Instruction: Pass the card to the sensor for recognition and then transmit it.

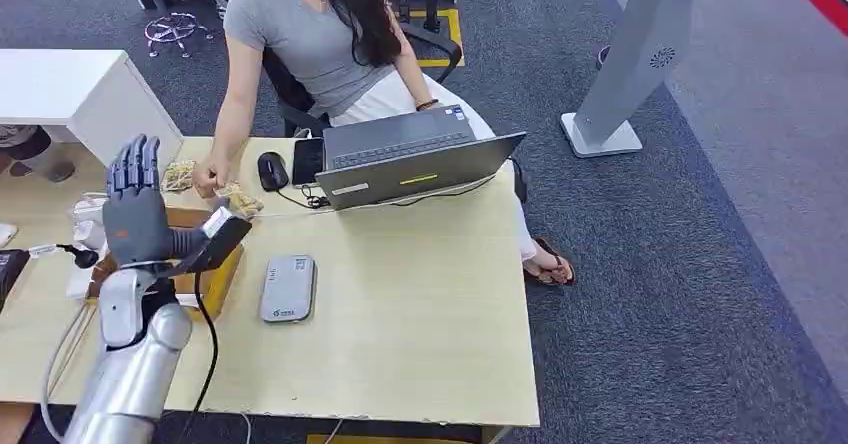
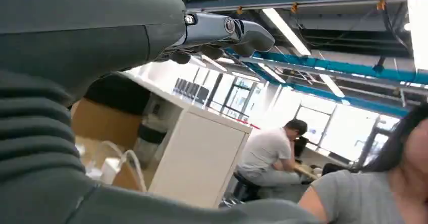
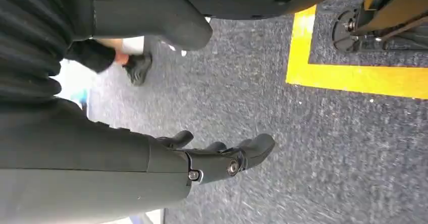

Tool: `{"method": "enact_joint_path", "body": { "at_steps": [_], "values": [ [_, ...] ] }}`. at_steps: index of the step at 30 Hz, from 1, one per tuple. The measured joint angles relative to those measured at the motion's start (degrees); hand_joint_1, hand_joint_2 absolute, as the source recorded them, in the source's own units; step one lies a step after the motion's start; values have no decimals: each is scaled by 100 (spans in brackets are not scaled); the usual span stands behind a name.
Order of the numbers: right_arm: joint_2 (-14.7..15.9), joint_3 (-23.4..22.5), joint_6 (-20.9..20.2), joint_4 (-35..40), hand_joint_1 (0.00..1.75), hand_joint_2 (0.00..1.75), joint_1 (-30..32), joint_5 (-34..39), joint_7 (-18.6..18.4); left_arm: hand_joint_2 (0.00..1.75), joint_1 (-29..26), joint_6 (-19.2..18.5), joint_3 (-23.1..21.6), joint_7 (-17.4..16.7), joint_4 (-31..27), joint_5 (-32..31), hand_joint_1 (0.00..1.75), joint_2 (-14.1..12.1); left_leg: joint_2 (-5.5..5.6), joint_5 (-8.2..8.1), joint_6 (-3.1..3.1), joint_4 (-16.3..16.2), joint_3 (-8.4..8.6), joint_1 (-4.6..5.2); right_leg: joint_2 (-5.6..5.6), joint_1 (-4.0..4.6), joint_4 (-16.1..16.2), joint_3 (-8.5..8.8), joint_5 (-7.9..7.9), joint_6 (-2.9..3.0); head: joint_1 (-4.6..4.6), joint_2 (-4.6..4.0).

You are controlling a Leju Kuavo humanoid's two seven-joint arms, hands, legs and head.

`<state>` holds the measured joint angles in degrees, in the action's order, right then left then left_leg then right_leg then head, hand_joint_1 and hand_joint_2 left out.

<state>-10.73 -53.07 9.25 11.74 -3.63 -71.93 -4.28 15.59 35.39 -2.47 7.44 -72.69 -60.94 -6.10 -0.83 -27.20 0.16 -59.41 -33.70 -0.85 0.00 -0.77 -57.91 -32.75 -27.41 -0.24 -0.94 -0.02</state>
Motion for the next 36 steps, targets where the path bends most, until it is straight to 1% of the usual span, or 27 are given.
{"method": "enact_joint_path", "body": {
  "at_steps": [1, 2, 3, 4, 5, 6, 7, 9, 10, 11, 13, 15, 16, 17, 18, 20, 21, 23, 24, 25, 26, 27, 28, 30, 33, 35, 36],
  "values": [
    [-9, -42, 22, 0, 0, 175, 12, 44, 26, 0, -400, 103, 98, 317, -415, 483, 0, 0, -7, -2, -1, 0, 0, -1, 5, 0, 0, -3, -2, 0, -4, 0],
    [-15, -89, 52, 0, 0, 175, 19, 93, 76, 0, -855, 146, 217, 745, -847, 1084, 0, 6, -20, -10, 1, 1, -1, 0, 14, 0, 0, -2, -5, 1, 5, 0],
    [-20, -146, 94, 0, 0, 175, 33, 161, 133, 0, -1314, 92, 377, 1430, -1375, 2022, 0, 44, -29, -23, 8, 1, 7, 0, 27, 0, 0, -5, -12, -4, -2, 0],
    [-26, -192, 103, 0, 0, 175, 53, 199, 179, 0, -1726, -71, 553, 2097, -1770, 2906, 0, 136, -31, -29, -1, 0, 9, 0, 31, 0, 2, -5, -17, -9, -13, 0],
    [-26, -238, 111, 0, 0, 175, 67, 229, 194, 0, -2103, -332, 766, 2635, -2133, 3575, 0, 304, -27, -31, -4, -1, 8, 0, 22, 0, 3, -4, -24, -10, -9, 0],
    [-31, -284, 124, 0, 0, 175, 74, 234, 197, 0, -2422, -635, 1028, 3014, -2506, 4077, 0, 445, -21, -31, -5, -1, 7, 0, 16, 0, 5, -5, -26, -11, -9, 0],
    [-33, -310, 125, 0, 0, 175, 75, 234, 199, 0, -2638, -841, 1250, 3167, -2755, 4215, 0, 572, -16, -32, -6, -1, 4, 0, 7, 0, 6, -6, -27, -11, -6, 0],
    [-39, -369, 144, 0, 0, 175, 70, 242, 208, 0, -2878, -1177, 1631, 3262, -3144, 4289, 0, 792, 11, -31, -9, -1, -4, 0, -19, 0, 6, 1, -33, -17, -7, 0],
    [-46, -397, 157, 0, 0, 175, 67, 260, 225, 0, -2962, -1518, 1826, 3282, -3369, 4696, 0, 914, 15, -31, -9, -1, -5, -2, -24, 1, 6, 6, -34, -15, -7, 0],
    [-48, -417, 170, 0, 0, 175, 69, 262, 243, 0, -3010, -2048, 2050, 3282, -3610, 5311, 0, 1057, 15, -31, -8, 0, -5, -3, -23, 1, 6, 11, -34, -14, -4, 0],
    [-59, -465, 197, 0, 0, 175, 74, 267, 258, 0, -2849, -3215, 2866, 3271, -3784, 7108, 0, 1479, 19, -28, -12, 1, -2, 1, -28, -1, 6, 20, -34, -14, 5, 0],
    [-89, -514, 208, 0, 0, 175, 74, 251, 262, 0, -2658, -3957, 4122, 2992, -3395, 8748, 0, 1807, -1, -32, -7, 2, 20, 0, -7, -1, 6, 18, -30, -6, 15, 0],
    [-96, -533, 210, 0, 0, 175, 75, 236, 275, 0, -2537, -4269, 4653, 2963, -3095, 9189, 0, 1936, -12, -31, -3, 2, 21, -2, 1, 0, 3, 19, -27, -1, -13, 0],
    [-107, -546, 216, 0, 0, 175, 83, 232, 275, 0, -2430, -4556, 5148, 2982, -2787, 9317, 0, 2021, -11, -30, -2, 1, 25, -8, 0, 1, 3, 18, -27, 0, -33, 0],
    [-109, -559, 225, 0, 0, 175, 90, 229, 275, 0, -2347, -4731, 5553, 2989, -2583, 9180, 0, 2140, -4, -28, 1, 1, 24, -15, -7, 6, 4, 17, -28, 0, -37, 0],
    [-114, -568, 247, 0, 0, 175, 83, 225, 275, 0, -2248, -4888, 6112, 2976, -2298, 8955, 0, 2301, 9, -27, 0, 1, 22, -15, -19, 6, 4, 18, -30, -1, -24, 0],
    [-118, -570, 247, 0, 0, 175, 76, 216, 275, 0, -2178, -4826, 6317, 2840, -2190, 9021, 0, 2361, 12, -28, -1, 1, 19, -14, -21, 6, 5, 23, -30, -1, -20, 0],
    [-125, -570, 212, 0, 0, 175, 70, 104, 264, 0, -1985, -4310, 6763, 1938, -1754, 9660, 0, 2457, 16, -29, -3, 1, 19, 2, -24, -2, 4, 29, -29, -2, -15, 0],
    [-125, -562, 181, 0, 0, 175, 64, 19, 234, 0, -1912, -4063, 6988, 1510, -1398, 9979, 0, 2476, 14, -30, -5, 2, 23, 6, -22, -7, 4, 30, -29, -2, -20, 0],
    [-125, -542, 144, 0, 0, 175, 61, -59, 216, 0, -1858, -3928, 7191, 1195, -933, 10116, 0, 2476, 10, -30, -4, 2, 26, 8, -18, -9, 4, 29, -29, -2, -31, 0],
    [-122, -518, 122, 0, 0, 175, 59, -129, 190, 0, -1838, -3851, 7384, 1237, -291, 10020, 0, 2470, 8, -30, -5, 2, 27, 8, -15, -9, 4, 28, -30, -2, -44, 0],
    [-122, -505, 98, 0, 0, 175, 57, -173, 186, 0, -1799, -3709, 7508, 1407, 306, 9888, 0, 2450, 9, -30, -5, 2, 30, 8, -15, -9, 5, 27, -30, -4, -41, 0],
    [-120, -490, 96, 0, 0, 175, 54, -212, 186, 0, -1752, -3445, 7625, 1628, 1033, 9715, 0, 2400, 13, -29, -6, 1, 26, 8, -20, -9, 6, 27, -31, -4, -44, 0],
    [-120, -443, 160, 0, 0, 175, 41, -267, 186, 0, -1662, -2814, 7744, 1888, 2207, 9444, 0, 2286, 25, -27, -10, -1, 25, 7, -34, -9, 10, 25, -36, -13, -26, 0],
    [-140, -365, 210, 0, 0, 175, 17, -300, 186, 0, -1458, -1941, 7837, 2036, 3600, 9262, 0, 2048, 40, -26, -13, -1, 24, 13, -42, -14, 11, 36, -34, -16, -15, 0],
    [-144, -363, 214, 0, 0, 175, 11, -291, 186, 0, -1362, -1648, 7868, 2018, 4130, 9206, 0, 1943, 40, -25, -14, -1, 24, 12, -41, -14, 11, 37, -31, -19, -7, 0],
    [-144, -360, 219, 0, 0, 0, 11, -284, 186, 0, -1323, -1591, 7868, 1941, 4396, 9171, 0, 1886, 40, -24, -15, -1, 25, 12, -41, -14, 10, 37, -31, -19, -15, 0]
  ]
}}
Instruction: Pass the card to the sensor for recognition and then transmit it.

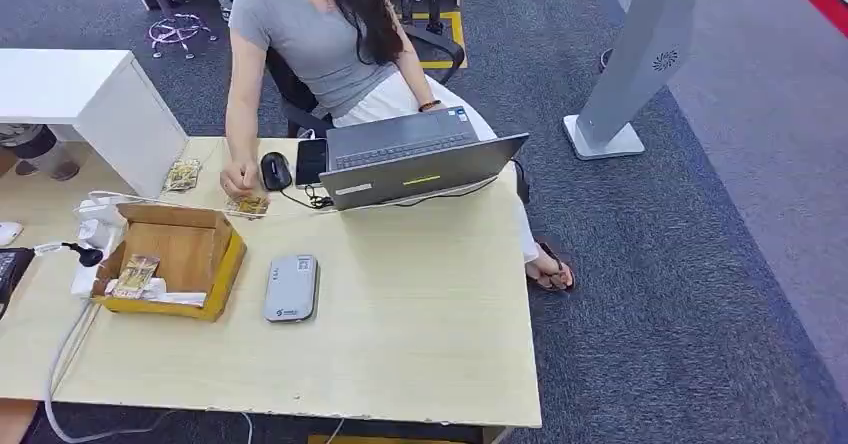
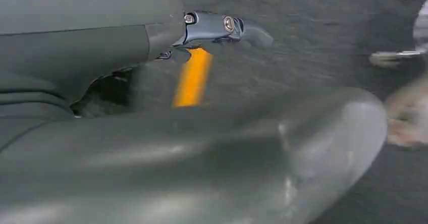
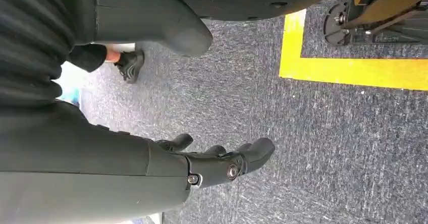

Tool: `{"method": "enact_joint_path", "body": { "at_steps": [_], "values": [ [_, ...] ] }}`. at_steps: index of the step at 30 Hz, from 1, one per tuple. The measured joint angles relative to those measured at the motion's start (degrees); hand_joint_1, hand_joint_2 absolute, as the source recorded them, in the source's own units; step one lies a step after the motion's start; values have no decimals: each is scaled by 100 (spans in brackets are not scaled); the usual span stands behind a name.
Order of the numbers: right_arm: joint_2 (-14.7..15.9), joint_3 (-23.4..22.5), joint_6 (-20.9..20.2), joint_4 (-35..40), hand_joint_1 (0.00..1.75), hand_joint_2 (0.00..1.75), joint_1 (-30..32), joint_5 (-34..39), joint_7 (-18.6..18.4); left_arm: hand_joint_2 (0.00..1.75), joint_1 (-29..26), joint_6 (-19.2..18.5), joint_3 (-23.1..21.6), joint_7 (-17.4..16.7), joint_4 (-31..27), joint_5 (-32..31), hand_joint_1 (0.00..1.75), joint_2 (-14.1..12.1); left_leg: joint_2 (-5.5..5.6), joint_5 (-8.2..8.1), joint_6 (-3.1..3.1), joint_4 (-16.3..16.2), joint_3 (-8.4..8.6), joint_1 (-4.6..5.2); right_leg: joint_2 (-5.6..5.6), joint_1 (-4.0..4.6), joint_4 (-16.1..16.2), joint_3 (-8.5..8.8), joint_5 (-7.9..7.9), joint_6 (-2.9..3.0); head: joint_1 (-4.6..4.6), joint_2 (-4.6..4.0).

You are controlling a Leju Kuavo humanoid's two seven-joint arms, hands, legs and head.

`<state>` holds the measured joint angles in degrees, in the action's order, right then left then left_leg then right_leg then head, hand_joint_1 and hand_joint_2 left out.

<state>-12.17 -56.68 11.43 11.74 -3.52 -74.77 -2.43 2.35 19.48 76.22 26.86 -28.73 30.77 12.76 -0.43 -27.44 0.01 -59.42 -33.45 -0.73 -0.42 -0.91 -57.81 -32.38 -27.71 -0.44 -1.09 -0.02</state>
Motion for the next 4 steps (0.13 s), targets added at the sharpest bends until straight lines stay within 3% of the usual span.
{"method": "enact_joint_path", "body": {
  "at_steps": [3, 4],
  "values": [
    [0, -2, -26, 0, 0, 0, 6, 59, 89, 0, 100, -113, -2, -200, 534, -191, 0, -122, -1, 3, -3, 0, 1, -2, 1, 2, 0, 0, 1, 1, 2, 0],
    [2, -2, -48, 0, 0, 175, 10, 96, 122, 0, 107, -217, -13, -242, 640, -276, 0, -170, -2, 3, -3, 0, 2, -2, 2, 2, -1, -1, 1, 1, 2, 0]
  ]
}}
